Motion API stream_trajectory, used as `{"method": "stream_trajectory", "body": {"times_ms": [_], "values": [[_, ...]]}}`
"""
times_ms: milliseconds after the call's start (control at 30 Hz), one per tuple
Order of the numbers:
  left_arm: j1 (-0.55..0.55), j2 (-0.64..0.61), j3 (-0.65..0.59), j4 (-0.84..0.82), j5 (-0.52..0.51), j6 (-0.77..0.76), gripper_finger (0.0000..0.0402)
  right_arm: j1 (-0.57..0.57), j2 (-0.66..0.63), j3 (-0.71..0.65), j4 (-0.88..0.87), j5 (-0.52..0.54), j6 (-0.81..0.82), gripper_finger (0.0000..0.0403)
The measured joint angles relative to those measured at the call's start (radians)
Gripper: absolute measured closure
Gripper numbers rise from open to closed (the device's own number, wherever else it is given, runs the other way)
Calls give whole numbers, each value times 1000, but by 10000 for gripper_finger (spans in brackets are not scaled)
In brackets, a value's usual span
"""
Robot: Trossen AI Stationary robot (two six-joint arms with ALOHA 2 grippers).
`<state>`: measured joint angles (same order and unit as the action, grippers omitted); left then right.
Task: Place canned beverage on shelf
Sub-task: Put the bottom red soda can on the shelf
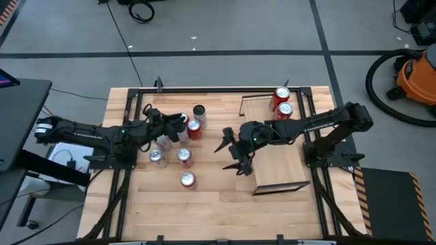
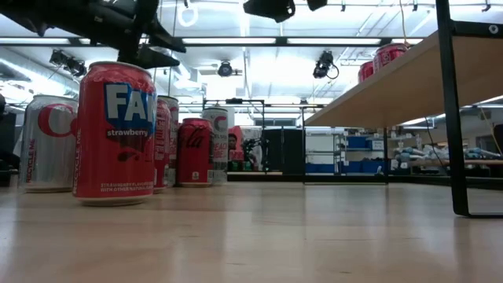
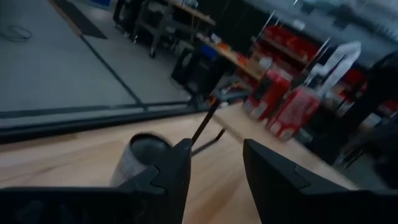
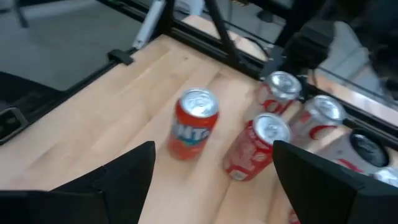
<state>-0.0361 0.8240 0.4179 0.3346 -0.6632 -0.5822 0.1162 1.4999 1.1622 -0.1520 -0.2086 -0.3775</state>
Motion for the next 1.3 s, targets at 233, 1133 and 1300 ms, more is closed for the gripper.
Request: {"method": "stream_trajectory", "body": {"times_ms": [233, 1133, 1300], "values": [[0, 52, 0, 138, -34, 4, 246, -35, -33, -57, -2, 5, -18, 70], [-1, 142, 0, 562, -13, 555, 246, -72, -47, -143, 323, 71, 138, 70], [-16, 142, 0, 559, 32, 565, 246, 34, 87, -131, 412, 176, 152, 70]]}}
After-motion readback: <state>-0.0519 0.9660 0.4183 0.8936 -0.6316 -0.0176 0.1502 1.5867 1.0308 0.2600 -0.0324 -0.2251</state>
